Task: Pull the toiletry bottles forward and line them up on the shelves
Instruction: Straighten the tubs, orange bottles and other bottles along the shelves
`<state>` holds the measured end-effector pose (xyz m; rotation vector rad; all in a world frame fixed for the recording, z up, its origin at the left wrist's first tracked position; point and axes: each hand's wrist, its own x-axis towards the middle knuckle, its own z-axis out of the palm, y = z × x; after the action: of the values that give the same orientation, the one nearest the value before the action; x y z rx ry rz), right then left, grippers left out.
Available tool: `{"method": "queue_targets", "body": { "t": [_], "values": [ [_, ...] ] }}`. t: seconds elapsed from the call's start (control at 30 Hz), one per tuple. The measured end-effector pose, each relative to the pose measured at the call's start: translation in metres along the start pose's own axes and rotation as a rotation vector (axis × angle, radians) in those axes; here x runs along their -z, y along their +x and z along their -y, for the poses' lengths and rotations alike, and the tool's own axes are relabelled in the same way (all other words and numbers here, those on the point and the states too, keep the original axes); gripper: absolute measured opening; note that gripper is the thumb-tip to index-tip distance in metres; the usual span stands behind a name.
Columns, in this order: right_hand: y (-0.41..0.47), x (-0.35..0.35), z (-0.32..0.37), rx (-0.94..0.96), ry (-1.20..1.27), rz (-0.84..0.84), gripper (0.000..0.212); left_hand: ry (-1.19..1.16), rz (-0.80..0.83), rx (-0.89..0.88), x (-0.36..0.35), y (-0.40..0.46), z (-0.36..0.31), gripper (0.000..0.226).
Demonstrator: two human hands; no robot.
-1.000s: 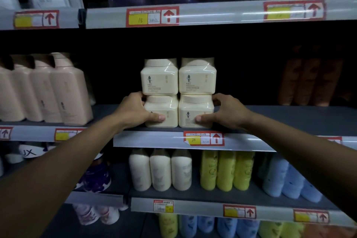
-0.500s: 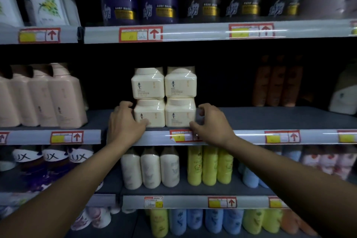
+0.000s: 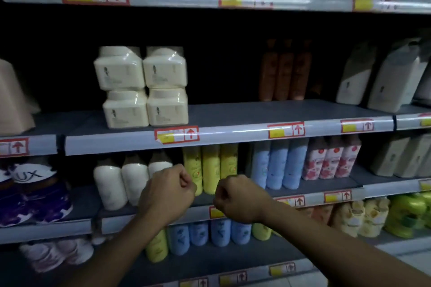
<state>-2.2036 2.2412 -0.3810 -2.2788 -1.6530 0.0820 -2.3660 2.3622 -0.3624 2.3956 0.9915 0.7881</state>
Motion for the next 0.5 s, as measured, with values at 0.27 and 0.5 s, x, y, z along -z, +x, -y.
{"method": "queue_targets", "body": {
  "t": [0.27,0.5],
  "values": [
    [0.021,-0.036,-0.085,0.009,0.010,-0.054,0.031,-0.017,0.106,0.015,-0.102,0.047,0.008,0.018],
    [0.040,-0.024,-0.125,0.033,0.012,-0.090,0.034,-0.093,0.110,0.007,-0.140,0.066,-0.001,0.012]
  ]
}}
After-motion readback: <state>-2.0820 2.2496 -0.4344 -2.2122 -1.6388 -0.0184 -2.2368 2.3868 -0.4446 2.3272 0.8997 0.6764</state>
